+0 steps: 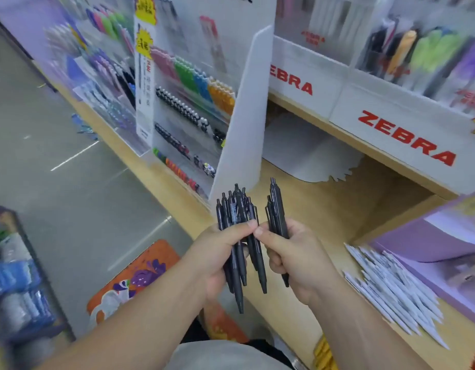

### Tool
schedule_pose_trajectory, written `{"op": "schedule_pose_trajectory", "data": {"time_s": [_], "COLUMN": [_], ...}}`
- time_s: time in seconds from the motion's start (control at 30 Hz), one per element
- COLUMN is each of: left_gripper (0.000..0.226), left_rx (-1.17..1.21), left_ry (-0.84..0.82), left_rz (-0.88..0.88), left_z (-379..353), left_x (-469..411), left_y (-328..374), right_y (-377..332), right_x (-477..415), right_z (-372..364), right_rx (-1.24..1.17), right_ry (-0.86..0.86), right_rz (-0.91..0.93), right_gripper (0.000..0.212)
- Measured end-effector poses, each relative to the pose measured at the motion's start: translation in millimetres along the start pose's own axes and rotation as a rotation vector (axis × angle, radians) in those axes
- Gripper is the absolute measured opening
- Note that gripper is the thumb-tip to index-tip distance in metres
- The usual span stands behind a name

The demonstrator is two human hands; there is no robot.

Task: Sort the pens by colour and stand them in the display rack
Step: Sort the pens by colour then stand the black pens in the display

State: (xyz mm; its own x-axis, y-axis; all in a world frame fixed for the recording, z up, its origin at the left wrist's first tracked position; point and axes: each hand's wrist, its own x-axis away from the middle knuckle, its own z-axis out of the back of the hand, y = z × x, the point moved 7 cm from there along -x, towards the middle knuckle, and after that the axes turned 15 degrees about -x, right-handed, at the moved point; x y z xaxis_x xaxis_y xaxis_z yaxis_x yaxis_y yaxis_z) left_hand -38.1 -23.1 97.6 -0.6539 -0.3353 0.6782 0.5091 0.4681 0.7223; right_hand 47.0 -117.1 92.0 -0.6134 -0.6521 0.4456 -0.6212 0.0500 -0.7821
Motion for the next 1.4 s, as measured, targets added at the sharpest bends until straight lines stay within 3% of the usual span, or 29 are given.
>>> {"op": "schedule_pose_trajectory", "data": {"time_s": [0.3,0.53,0.77,1.07,1.27,1.4], "left_gripper": [0.027,0.026,0.019,0.025,0.023,0.014], "left_rx": [0.272,0.406,0.424,0.443,0.447,0.456], "left_ry": [0.211,0.206,0.291,0.205,0.296,0.317], "left_rz": [-0.111,-0.155,-0.082,-0.039,-0.060,-0.042], "left_z": [162,331,498,590,659,693], "left_x": [31,37,33,-33,-103,-140], "left_y": [5,38,83,162,242,301], "right_y": [49,107,136,128,101,72], "right_x": [-43,-99,-154,-268,-368,-436], "right_z": [-168,-339,-488,-577,-642,-678], "right_rx": [0.196,0.259,0.257,0.291,0.295,0.326], "right_ry": [-0.260,-0.325,-0.303,-0.266,-0.437,-0.458], "right_rz": [-0.056,-0.093,-0.103,-0.117,-0.130,-0.103], "right_gripper": [0.011,0.010,0.020,0.030,0.022,0.017]}}
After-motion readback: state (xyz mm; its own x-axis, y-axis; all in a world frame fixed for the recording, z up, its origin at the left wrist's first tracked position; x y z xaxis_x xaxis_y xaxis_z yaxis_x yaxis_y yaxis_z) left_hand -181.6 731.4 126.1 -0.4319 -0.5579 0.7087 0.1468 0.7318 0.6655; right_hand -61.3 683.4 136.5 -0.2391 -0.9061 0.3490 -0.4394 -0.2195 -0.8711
